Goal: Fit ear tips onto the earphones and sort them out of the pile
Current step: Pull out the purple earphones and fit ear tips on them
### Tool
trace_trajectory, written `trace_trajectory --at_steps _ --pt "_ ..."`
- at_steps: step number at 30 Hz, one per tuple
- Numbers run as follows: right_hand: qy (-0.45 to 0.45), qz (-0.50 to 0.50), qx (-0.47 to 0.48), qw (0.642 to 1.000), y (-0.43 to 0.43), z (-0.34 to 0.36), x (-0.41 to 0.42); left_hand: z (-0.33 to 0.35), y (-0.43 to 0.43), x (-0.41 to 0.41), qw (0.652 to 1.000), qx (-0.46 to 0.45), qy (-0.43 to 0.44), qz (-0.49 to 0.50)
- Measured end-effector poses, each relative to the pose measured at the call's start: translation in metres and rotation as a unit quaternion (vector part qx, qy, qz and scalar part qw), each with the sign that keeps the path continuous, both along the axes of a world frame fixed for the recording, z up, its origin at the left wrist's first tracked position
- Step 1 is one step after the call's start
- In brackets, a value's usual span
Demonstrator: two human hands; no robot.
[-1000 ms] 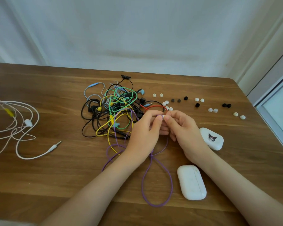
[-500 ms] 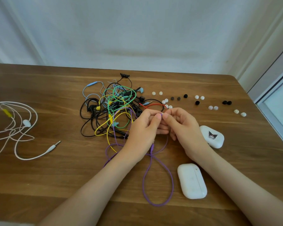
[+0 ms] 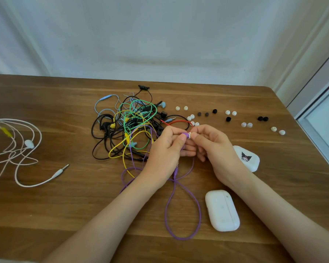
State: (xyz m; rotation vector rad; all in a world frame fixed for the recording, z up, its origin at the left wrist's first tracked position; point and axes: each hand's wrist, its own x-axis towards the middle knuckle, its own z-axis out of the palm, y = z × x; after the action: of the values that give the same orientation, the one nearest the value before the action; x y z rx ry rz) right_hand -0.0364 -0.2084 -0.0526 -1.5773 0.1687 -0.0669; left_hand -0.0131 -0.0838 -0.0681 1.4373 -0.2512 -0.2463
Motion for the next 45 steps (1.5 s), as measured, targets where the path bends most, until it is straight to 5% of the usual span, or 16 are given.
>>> trace_trajectory --at_steps 34,39,45 --pt "-0.054 0.016 -0.039 0.998 -0.008 -0.003 -0.001 0.0 0.004 0.0 0.999 0.039 0.002 -0.037" --pt "-0.063 0.017 -0.148 0.987 -0.011 -0.001 -0.002 0.004 0.004 0.001 1.0 0.018 0.017 -0.014" --pt "-0.081 0.078 -0.346 0.932 -0.013 -0.008 -0.001 0.017 0.007 0.002 0.998 -0.058 0.007 0.019"
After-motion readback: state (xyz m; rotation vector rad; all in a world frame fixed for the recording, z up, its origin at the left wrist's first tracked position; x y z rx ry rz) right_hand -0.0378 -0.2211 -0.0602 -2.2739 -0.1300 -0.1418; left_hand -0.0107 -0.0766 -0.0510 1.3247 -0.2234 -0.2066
